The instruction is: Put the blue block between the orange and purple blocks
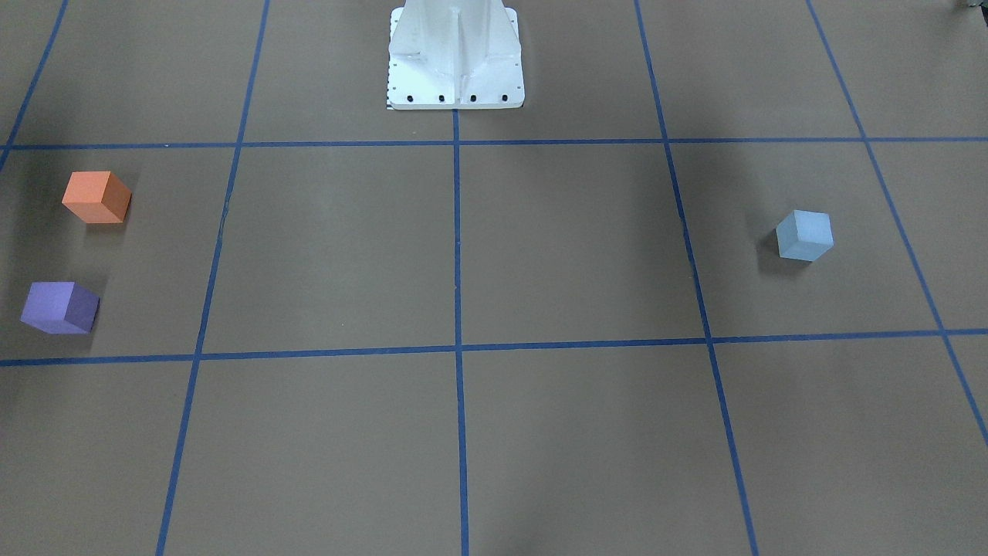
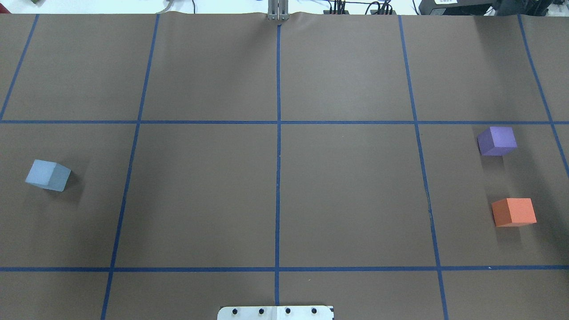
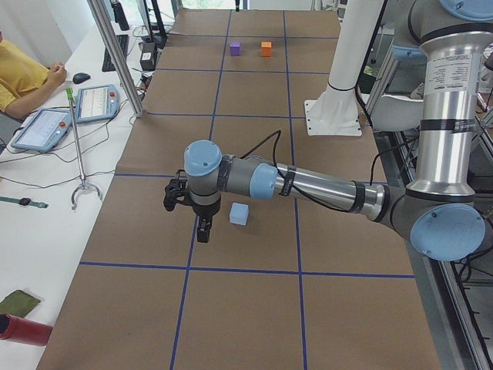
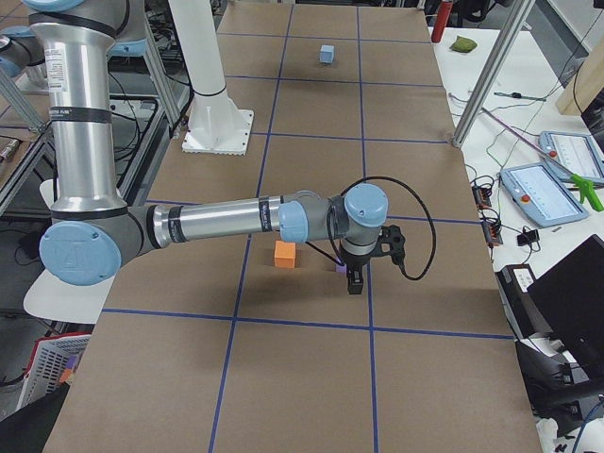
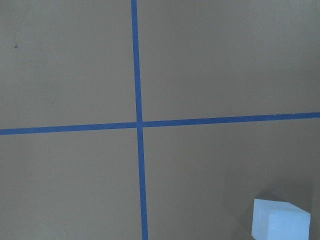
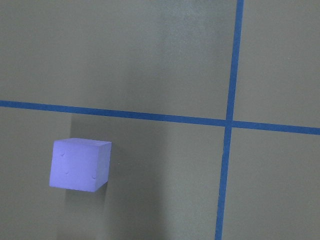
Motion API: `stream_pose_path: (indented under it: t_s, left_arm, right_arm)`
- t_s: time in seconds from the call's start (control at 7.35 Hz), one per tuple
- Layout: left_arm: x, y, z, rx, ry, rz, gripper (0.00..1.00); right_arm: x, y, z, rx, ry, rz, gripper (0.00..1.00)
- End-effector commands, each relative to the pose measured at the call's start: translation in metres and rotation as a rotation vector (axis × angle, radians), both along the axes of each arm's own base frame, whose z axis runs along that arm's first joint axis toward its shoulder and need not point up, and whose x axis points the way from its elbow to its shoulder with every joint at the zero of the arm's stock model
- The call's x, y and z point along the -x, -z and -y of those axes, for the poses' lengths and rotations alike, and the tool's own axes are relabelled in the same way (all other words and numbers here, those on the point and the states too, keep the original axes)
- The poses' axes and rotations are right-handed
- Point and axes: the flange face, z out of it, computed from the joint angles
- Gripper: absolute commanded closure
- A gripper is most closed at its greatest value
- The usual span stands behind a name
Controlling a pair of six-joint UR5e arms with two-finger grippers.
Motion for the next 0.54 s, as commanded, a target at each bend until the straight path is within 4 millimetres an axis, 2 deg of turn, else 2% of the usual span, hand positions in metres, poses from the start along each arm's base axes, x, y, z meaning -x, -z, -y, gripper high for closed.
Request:
stream_pose_path:
  t_s: [0.0, 0.27, 0.41]
  left_arm:
    - [-0.001, 0.0, -0.002, 0.0, -0.002, -0.001, 0.0]
    - [-0.008, 0.005, 0.0, -0.028, -0.005, -0.007, 0.0]
    - [-0.037, 0.01, 0.004, -0.028, -0.034, -0.013, 0.0]
  right_arm:
    - [-0.001, -0.008, -0.007, 0.012, 0.0, -0.002, 0.0]
    - [-0.001, 0.003, -0.012, -0.009, -0.001, 0.002, 0.0]
    - [-0.001, 0.004, -0.014, -0.012, 0.0, 0.003, 0.0]
